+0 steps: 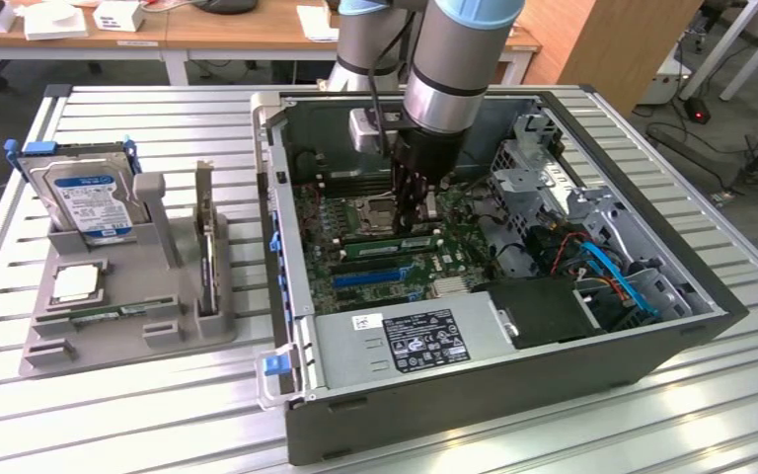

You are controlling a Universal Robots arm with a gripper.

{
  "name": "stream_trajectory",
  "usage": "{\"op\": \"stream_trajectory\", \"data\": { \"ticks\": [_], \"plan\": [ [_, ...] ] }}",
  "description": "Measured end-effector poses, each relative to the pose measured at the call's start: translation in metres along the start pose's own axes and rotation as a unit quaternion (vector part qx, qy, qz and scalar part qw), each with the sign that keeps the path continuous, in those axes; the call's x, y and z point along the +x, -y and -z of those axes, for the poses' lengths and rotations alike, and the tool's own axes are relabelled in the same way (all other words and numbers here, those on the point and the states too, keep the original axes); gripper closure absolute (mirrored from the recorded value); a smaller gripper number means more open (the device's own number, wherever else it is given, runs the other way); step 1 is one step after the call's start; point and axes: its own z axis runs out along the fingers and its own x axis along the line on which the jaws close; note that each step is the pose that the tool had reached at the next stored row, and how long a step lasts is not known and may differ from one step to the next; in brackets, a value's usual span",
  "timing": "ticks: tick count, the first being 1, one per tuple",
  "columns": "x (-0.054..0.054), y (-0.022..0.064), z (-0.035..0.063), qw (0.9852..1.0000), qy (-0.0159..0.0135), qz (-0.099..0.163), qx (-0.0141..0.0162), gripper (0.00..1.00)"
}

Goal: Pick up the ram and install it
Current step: 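Press down the ram until it locks into place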

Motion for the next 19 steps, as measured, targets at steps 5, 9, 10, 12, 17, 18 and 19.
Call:
{"op": "stream_trajectory", "data": {
  "ticks": [5, 9, 10, 12, 17, 18, 19],
  "plan": [
    [0.0000, -0.0001, 0.0015, 1.0000, -0.0002, 0.000, -0.0001, 0.91],
    [0.0000, -0.0001, 0.0018, 1.0000, 0.0000, 0.000, 0.0000, 0.91],
    [0.0000, -0.0001, 0.0018, 1.0000, 0.0000, 0.000, 0.0000, 0.91],
    [0.0000, -0.0001, 0.0018, 1.0000, 0.0000, 0.000, 0.0000, 0.91],
    [0.0000, -0.0001, 0.0018, 1.0000, 0.0000, 0.000, 0.0000, 0.91],
    [0.0000, -0.0001, 0.0018, 1.0000, 0.0000, 0.000, 0.0000, 0.91],
    [0.0000, -0.0001, 0.0018, 1.0000, 0.0000, 0.000, 0.0000, 0.91]
  ]
}}
